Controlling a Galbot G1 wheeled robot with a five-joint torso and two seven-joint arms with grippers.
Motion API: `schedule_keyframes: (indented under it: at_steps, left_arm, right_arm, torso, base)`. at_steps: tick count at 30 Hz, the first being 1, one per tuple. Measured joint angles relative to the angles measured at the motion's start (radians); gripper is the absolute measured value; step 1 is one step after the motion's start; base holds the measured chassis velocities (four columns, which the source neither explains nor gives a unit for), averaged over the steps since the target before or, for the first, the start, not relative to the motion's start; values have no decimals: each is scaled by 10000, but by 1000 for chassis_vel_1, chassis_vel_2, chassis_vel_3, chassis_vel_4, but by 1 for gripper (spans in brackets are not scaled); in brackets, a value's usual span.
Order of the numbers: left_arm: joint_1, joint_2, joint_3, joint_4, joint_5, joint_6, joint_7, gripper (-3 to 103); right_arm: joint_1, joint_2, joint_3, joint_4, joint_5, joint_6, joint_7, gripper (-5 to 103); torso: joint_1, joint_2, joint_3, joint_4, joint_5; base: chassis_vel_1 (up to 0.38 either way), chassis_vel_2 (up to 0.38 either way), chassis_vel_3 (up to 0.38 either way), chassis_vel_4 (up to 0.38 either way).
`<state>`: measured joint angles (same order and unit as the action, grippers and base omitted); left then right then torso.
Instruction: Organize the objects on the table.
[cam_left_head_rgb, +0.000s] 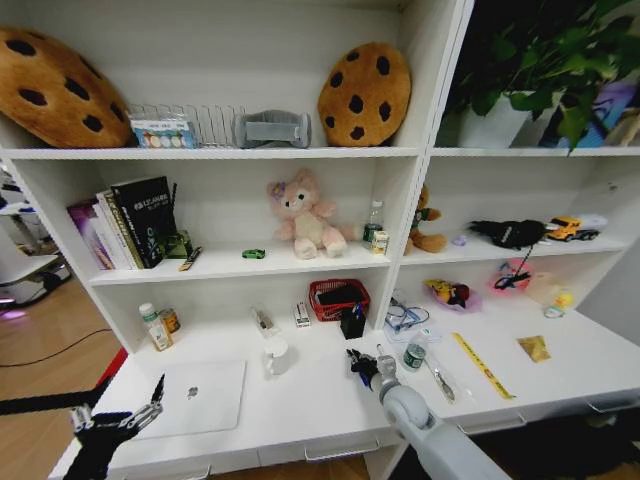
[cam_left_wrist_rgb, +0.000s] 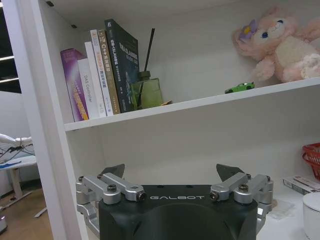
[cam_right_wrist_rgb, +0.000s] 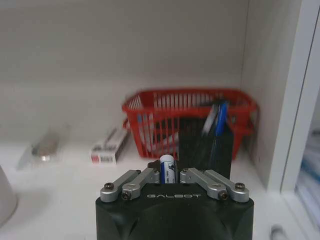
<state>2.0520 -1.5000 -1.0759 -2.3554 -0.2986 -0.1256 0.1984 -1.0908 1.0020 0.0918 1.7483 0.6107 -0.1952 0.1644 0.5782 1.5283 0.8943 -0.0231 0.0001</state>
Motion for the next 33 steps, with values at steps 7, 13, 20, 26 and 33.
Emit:
schedule_keyframes:
  at_steps: [7,13,20,26,33]
  left_arm:
    - [0,0,1,0,0,0,0,100]
    - [0,0,2,0,0,0,4,100]
    - [0,0,1,0,0,0,2,100]
    - [0,0,0,0,0,0,0,100]
    - [0,0,0,0,0,0,1,100]
  right_arm:
    - [1209,216,305,-1480,-610,2644,-1437,13]
    - [2455,912,42,-3282,-798,4136,-2151,13]
    - [3618,1900,-157,-4737,-951,5334,-2480,13]
    - [4139,2363,-136,-5919,-1279,6015,-2451,13]
    - [4330,2439,-79,-6623,-1355,6485,-2471,13]
  torso:
    - [1,0,0,1,1]
    - [1,0,-1,0,-1]
    - [1,0,-2,0,-5]
    - [2,0,-1,3,0]
    - [1,1,-2,0,-1]
  base:
    - [0,0,0,0]
    - [0,0,0,0]
    - [0,0,0,0]
    - [0,0,0,0]
    - [0,0,0,0]
